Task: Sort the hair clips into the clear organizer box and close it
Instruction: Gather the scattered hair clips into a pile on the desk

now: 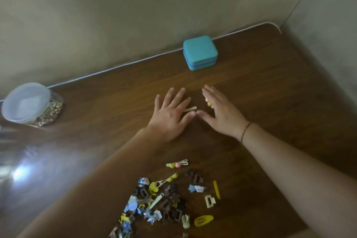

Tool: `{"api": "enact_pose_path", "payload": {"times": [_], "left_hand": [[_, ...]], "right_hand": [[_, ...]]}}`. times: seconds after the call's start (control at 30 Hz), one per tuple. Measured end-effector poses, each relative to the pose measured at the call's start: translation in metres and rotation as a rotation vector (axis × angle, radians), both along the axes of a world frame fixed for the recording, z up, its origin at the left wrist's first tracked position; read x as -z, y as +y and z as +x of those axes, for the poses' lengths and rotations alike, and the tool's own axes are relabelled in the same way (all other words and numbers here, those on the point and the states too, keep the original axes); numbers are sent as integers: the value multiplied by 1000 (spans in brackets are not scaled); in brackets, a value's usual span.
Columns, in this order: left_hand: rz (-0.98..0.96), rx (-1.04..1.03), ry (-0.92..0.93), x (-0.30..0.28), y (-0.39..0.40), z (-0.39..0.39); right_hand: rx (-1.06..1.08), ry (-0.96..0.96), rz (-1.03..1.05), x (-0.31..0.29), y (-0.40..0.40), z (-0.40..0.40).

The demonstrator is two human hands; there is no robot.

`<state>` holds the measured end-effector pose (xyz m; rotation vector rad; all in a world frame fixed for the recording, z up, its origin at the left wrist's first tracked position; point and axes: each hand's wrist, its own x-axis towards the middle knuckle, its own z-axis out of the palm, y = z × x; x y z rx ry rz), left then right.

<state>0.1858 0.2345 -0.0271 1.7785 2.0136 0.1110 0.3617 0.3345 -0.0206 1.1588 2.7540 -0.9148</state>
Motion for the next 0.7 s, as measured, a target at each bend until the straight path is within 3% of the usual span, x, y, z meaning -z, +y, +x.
{"api": "enact_pose_path", "payload": {"times": [0.3, 0.7], "left_hand": [[79, 113, -58, 9, -70, -14], [104, 150, -59, 4, -198, -10]], "right_hand": [[-379, 72, 20, 14, -70, 15], [-438, 49, -99, 14, -190, 24]]}}
